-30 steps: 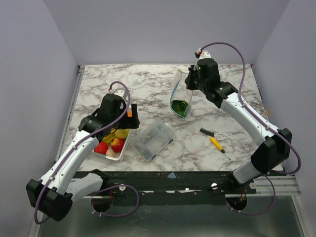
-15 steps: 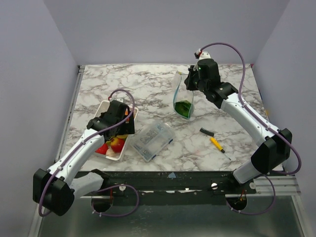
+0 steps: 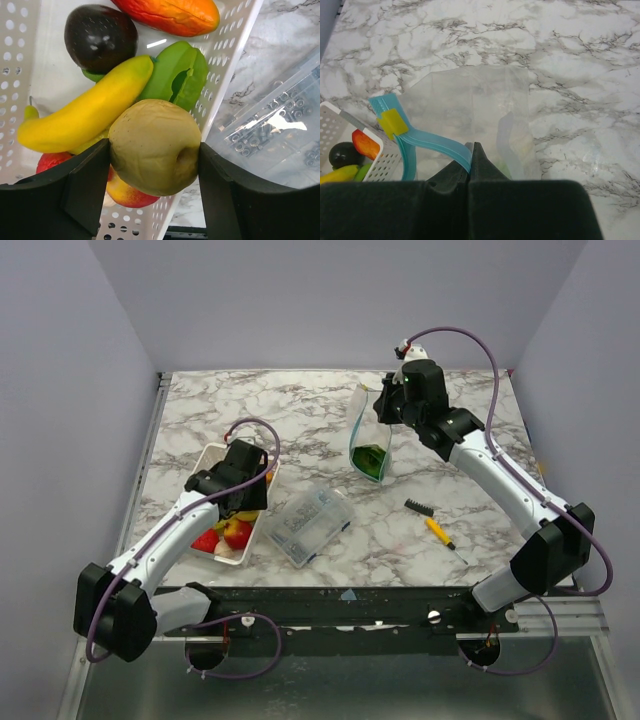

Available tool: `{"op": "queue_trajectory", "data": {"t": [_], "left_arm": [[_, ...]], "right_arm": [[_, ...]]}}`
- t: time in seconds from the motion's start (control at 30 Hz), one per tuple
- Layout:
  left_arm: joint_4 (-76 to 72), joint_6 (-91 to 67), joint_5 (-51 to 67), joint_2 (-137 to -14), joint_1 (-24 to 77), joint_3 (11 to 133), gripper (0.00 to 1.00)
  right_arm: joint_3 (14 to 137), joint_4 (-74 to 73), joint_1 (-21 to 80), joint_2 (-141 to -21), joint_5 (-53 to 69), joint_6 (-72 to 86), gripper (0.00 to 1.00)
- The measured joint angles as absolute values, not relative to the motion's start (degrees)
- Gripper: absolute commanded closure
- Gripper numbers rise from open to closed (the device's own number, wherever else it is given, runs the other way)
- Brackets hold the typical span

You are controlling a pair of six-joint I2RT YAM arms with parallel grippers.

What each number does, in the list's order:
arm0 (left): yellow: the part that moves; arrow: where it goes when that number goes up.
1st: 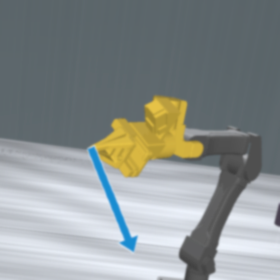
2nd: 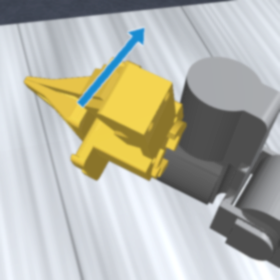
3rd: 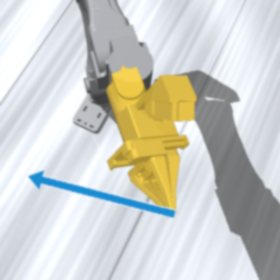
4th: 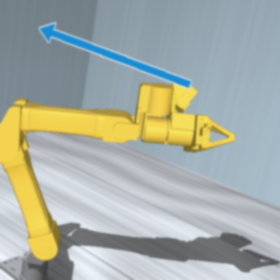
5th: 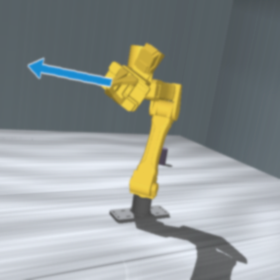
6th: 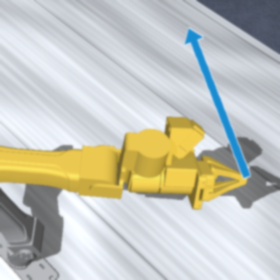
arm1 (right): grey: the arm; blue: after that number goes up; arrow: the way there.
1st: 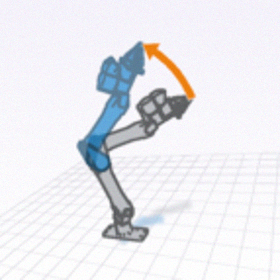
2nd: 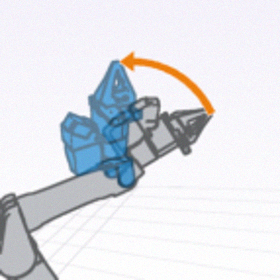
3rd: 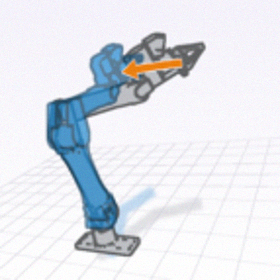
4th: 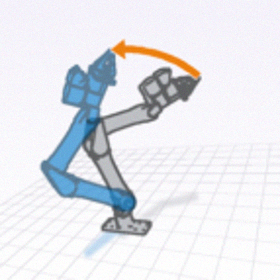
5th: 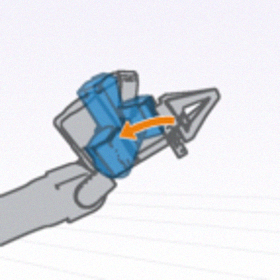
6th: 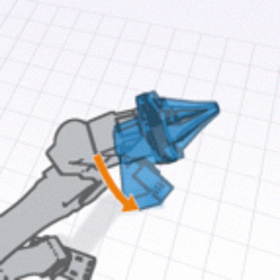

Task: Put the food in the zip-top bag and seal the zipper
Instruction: Pick up the fake fruit from the bin, then place the fake fruit in the zipper food storage bag.

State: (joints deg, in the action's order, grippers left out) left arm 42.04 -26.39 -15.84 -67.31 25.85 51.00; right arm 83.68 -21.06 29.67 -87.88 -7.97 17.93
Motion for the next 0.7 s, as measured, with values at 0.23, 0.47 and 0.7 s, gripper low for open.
{"op": "queue_trajectory", "data": {"t": [0.23, 0.47, 0.7], "left_arm": [[46.8, -25.7, -14.0, -61.9, 25.8, 56.0, 0.64], [31.6, -32.3, 4.5, -47.6, 26.4, 60.0, 0.65], [6.4, -36.3, 10.4, -51.8, 37.2, 56.4, 0.65]], "right_arm": [[83.7, -21.1, 29.7, -87.9, -6.9, 17.7, 1.0], [83.7, -21.1, 29.7, -87.9, -5.5, 17.7, 1.0], [84.1, -22.3, 29.7, -87.9, -3.1, 20.0, 1.0]]}}
